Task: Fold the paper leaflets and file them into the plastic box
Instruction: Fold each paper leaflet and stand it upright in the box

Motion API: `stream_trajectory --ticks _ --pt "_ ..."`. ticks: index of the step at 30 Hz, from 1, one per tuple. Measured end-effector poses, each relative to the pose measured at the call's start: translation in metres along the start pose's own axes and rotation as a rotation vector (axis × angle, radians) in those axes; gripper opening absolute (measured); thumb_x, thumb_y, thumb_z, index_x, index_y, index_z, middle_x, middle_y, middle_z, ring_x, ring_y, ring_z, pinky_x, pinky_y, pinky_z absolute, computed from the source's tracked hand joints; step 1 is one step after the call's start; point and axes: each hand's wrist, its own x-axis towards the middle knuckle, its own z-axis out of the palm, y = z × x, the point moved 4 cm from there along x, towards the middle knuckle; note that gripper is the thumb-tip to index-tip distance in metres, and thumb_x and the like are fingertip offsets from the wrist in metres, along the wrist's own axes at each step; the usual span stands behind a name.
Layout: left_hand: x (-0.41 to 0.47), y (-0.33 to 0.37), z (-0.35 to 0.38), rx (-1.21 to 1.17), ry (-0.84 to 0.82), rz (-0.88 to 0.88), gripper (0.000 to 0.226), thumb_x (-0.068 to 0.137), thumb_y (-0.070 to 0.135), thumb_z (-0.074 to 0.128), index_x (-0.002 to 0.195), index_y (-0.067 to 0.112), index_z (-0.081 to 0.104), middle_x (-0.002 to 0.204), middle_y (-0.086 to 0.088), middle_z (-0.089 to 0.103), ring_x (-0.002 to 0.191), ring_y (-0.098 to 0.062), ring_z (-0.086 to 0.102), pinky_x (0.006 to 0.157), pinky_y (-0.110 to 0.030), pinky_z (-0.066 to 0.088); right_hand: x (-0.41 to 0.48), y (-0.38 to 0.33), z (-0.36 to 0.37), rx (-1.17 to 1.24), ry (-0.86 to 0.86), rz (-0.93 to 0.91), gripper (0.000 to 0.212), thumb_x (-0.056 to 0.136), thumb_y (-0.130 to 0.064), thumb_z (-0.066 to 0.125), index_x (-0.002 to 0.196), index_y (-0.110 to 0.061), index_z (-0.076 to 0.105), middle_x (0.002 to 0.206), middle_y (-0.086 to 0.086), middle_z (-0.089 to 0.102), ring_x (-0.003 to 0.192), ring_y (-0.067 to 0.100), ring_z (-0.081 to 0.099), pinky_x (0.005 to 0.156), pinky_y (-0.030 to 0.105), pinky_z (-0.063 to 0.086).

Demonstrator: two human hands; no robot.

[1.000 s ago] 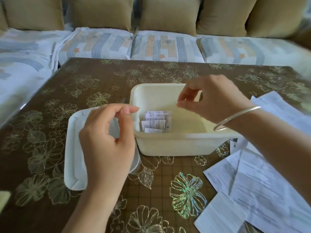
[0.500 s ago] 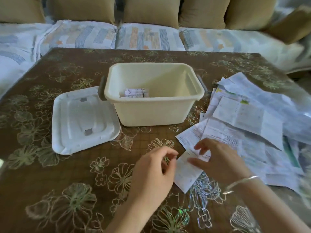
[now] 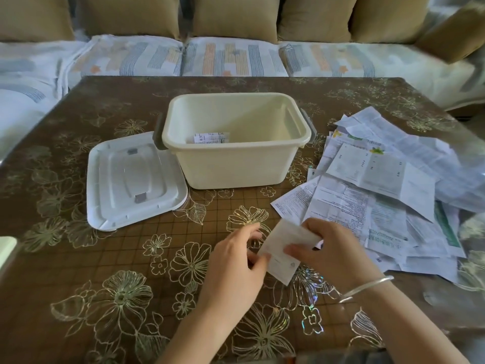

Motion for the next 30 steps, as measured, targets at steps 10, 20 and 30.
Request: stream_trajectory --ticks 10,20,30 --pt "0.003 -0.018 -0.019 -0.429 -0.033 -0.139 0.004 0.089 0.021 0.068 0.085 0.021 0.07 0.063 0.01 0.064 0.052 -0.004 0.055 0.057 -0.018 0.045 0.0 -0.002 0.009 0.647 -0.118 0.122 0.037 0.072 -0.049 0.059 0.087 -0.019 0.073 0.083 -0.001 0.075 0.083 0.022 0.07 0.083 0.043 0.056" --pt "0.001 -0.016 -0.034 -0.467 0.017 -0.098 0.005 0.088 0.019 0.069 0.084 0.021 0.072 0.059 -0.002 0.065 0.051 -0.01 0.058 0.056 -0.023 0.05 0.003 -0.019 0.006 0.53 0.154 -0.094 0.018 0.088 -0.01 0.064 0.091 -0.028 0.068 0.071 -0.002 0.071 0.062 0.011 0.066 0.062 0.03 0.056" --pt "0.027 0.019 -0.074 -0.291 0.289 0.167 0.006 0.084 0.02 0.07 0.085 0.026 0.071 0.068 0.014 0.067 0.06 -0.01 0.064 0.054 -0.019 0.051 0.023 -0.061 -0.035 0.488 0.186 -0.297 0.031 0.063 -0.045 0.07 0.091 -0.032 0.074 0.073 -0.018 0.071 0.069 0.004 0.066 0.063 0.006 0.046"
